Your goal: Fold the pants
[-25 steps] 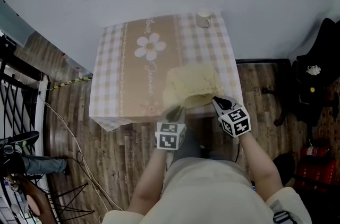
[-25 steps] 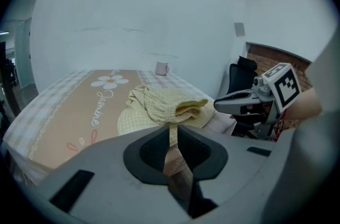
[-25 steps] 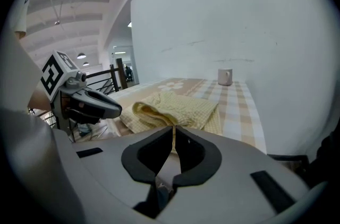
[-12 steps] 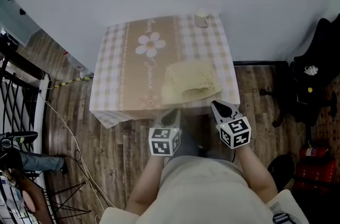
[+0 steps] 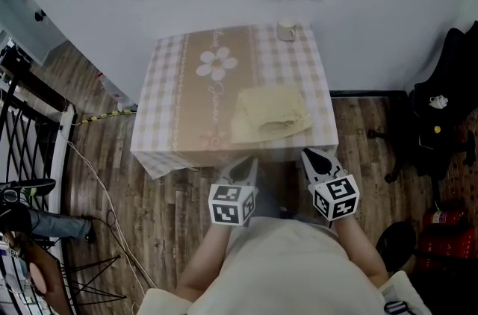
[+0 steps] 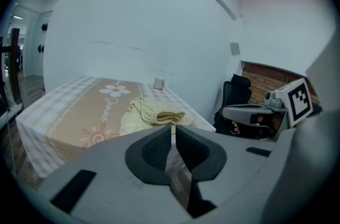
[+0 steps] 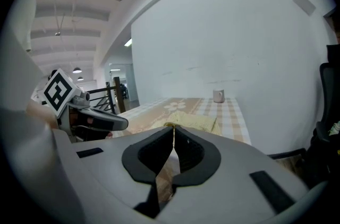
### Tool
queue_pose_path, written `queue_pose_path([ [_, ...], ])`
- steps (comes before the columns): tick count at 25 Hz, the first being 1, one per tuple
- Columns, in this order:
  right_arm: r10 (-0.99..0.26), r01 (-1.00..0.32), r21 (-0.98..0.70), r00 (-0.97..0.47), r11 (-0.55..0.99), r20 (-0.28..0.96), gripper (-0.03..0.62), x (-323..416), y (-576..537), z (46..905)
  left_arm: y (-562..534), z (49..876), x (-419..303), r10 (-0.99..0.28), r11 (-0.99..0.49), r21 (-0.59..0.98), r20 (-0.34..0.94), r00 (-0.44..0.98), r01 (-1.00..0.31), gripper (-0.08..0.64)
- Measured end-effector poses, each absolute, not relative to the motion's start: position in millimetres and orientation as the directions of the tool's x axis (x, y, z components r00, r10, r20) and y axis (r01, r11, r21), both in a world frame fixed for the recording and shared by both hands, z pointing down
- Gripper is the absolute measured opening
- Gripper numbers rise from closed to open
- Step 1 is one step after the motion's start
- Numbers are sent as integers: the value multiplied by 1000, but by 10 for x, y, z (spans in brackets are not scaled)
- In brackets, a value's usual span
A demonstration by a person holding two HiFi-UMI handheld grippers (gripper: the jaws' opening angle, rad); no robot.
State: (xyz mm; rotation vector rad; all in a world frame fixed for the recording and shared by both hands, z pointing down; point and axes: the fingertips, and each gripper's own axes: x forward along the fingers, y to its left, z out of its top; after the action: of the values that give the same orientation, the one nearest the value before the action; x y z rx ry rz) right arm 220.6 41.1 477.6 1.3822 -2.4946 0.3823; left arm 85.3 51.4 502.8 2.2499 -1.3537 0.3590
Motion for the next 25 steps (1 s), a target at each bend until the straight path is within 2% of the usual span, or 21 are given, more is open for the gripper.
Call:
queue_pose_path([
  [25,-774,-835,-86,-539,544,333,-2,2267,537,4715,570,4910,936,-764,-387,273,440,472,-881,23],
])
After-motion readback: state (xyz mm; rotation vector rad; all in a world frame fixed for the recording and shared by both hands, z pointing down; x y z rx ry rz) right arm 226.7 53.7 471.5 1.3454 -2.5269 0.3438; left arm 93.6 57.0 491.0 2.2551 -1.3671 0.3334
